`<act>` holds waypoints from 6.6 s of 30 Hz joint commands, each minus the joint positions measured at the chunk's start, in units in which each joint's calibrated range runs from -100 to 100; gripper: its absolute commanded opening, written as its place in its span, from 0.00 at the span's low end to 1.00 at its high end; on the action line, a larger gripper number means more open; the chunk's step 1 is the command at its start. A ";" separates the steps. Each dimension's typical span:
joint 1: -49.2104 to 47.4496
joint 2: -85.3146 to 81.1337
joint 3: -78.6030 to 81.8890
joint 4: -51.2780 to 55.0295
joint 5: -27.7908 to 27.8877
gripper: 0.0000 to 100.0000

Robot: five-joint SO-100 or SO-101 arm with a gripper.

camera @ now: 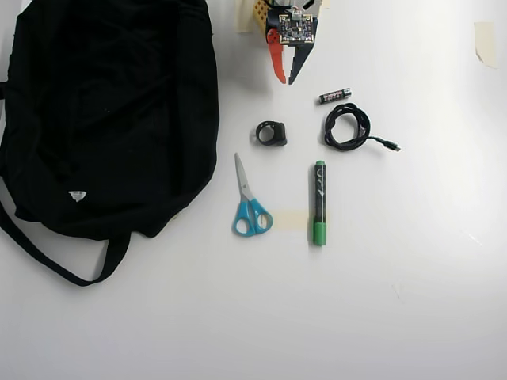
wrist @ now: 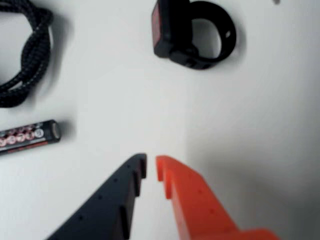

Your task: Put the green marker into the black bag

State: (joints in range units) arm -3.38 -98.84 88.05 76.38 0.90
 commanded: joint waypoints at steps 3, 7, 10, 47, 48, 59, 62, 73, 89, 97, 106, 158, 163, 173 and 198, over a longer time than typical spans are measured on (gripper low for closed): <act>0.09 -0.42 0.81 0.19 -0.06 0.02; 0.09 -0.42 0.81 0.19 -0.06 0.02; 0.09 -0.42 0.81 0.19 -0.06 0.02; 0.09 -0.42 0.81 0.19 -0.06 0.02; 0.09 -0.42 0.81 0.19 -0.06 0.02; -0.36 -0.42 0.81 0.19 -0.06 0.02; -0.51 -0.17 0.72 0.19 -0.06 0.02; -0.66 1.58 0.09 -4.12 0.20 0.03; -6.79 18.01 -9.79 -38.23 -0.06 0.03; -6.94 31.70 -22.73 -44.43 -0.06 0.03; -6.72 49.71 -41.69 -46.15 -0.06 0.03; -5.00 92.45 -81.31 -71.04 0.46 0.03; -5.22 92.28 -81.76 -70.44 -0.06 0.03; -8.36 92.28 -90.21 -41.93 -0.12 0.02; -11.06 92.45 -89.94 0.10 -2.32 0.02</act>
State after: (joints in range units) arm -14.11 -4.94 0.24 72.35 0.42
